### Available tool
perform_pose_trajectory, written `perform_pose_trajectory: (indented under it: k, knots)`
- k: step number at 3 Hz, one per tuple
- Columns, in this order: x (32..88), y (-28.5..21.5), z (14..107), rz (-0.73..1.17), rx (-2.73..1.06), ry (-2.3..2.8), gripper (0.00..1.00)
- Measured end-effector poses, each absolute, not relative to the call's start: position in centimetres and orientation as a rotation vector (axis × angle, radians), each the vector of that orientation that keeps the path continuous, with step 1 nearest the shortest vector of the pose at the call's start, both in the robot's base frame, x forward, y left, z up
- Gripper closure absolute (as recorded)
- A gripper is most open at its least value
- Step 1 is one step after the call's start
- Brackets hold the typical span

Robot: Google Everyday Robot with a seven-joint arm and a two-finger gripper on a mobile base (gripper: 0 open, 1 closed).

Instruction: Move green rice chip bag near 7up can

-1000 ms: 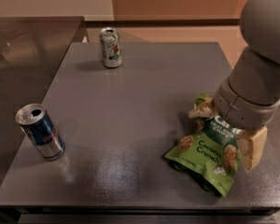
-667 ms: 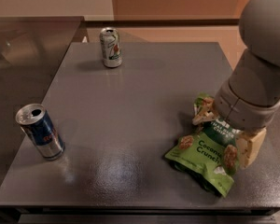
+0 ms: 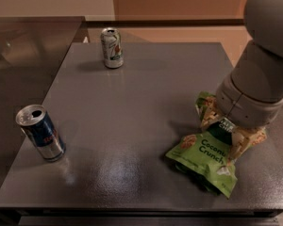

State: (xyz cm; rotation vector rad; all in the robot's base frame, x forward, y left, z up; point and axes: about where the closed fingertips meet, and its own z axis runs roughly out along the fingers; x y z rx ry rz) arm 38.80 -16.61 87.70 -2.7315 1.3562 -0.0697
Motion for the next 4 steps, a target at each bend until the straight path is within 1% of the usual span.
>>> perform_pose_trajectory:
  k: [2, 3, 4]
  knots:
    - [41.7, -12.3, 93.9, -0.205, -2.580, 1.358, 1.00]
    - [44.8, -11.8, 95.3, -0.251, -2.463, 1.427, 1.00]
    - [48.5, -12.6, 95.3, -0.255, -2.337, 1.524, 1.00]
